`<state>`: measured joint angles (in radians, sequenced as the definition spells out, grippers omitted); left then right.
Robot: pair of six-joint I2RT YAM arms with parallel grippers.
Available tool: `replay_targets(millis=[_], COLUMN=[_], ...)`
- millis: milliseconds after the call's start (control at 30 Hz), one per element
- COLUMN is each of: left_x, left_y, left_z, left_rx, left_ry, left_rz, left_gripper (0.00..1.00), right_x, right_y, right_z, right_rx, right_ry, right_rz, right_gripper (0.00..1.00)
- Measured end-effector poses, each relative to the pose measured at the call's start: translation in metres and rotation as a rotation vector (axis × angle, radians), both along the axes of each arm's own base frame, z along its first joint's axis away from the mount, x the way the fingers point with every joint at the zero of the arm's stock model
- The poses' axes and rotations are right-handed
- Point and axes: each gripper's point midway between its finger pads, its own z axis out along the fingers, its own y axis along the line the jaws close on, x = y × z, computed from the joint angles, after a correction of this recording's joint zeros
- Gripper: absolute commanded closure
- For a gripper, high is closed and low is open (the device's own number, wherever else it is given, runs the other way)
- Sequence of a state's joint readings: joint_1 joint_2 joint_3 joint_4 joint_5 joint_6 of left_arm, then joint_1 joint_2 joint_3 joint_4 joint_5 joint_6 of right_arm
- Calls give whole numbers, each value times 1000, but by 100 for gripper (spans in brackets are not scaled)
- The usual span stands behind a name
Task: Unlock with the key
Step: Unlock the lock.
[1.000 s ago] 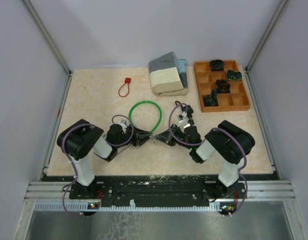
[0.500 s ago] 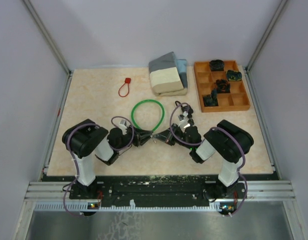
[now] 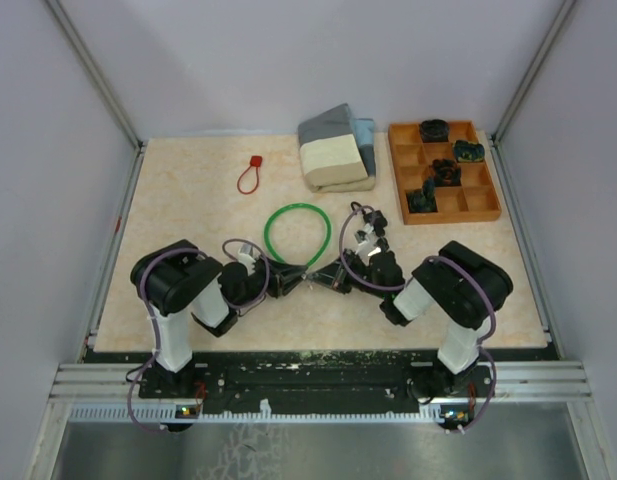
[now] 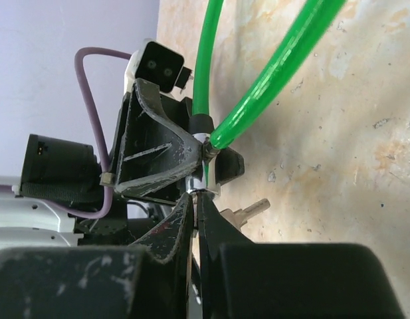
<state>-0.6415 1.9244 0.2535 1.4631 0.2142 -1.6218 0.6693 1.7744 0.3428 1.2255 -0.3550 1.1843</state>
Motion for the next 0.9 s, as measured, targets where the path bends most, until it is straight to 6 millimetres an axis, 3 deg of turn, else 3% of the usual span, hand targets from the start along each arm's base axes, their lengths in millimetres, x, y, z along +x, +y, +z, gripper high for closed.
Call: replay_targets(millis=[133,200,467,633,800,900], left_x=[-5,-9,-23,-22,-15,-15], left_y=[-3,-5,-9,-8,-13,-14], left_z=[4,5,-8,1,31,33], left_rx=[-5,-9,3,14,5,10], left_ry=[-21,-33,-2,-55,-162,-171], left_rz=[-37,-62,-146,-169,-192,-202], left_gripper=[100,100,100,100,100,100], right_x=[-2,-4,4,-4,-24,-29], right_y=[-2,-3,-18,-31,-31,-29], right_z=[8,19,73,72,64,57], right_rx=[-37,-68,-279,-479,-621,-709], right_ry=[-73,-146,-593,-863,-1115,-1240], right_rz=[44,74,125,210,328,385], right_gripper=[63,58,56,55,55,56])
